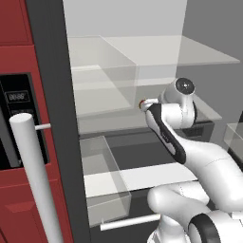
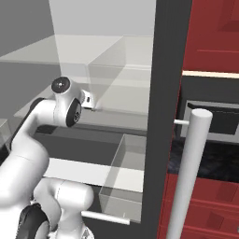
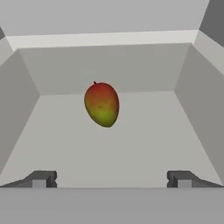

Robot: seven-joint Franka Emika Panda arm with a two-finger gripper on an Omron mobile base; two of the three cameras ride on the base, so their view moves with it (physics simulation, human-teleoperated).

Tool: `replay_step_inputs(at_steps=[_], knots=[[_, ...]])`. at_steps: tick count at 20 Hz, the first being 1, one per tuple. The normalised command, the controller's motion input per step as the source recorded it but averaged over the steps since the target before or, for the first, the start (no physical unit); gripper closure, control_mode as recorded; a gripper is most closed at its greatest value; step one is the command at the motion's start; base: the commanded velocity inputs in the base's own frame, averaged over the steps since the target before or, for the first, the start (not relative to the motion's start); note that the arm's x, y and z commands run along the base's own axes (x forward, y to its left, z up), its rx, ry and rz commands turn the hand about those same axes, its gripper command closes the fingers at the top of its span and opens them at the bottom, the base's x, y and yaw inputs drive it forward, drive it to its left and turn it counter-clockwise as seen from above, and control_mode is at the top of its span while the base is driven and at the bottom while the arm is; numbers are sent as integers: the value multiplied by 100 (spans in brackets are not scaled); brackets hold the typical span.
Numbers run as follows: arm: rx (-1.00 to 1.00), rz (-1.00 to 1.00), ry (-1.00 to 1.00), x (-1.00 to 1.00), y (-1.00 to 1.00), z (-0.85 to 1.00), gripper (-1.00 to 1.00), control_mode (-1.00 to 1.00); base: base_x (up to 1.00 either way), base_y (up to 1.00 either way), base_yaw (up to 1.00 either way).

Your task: Pick the kiwi and mango from the fridge and place them inside the tupperware on the counter.

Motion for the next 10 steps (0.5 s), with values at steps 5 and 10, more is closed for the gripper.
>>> replay_step_inputs(at_steps=[5,10], knots=[[0,0,0,50,2,-3,-100,-100,0,0,0],[0,0,0,30,8,-21,-100,-100,0,0,0]])
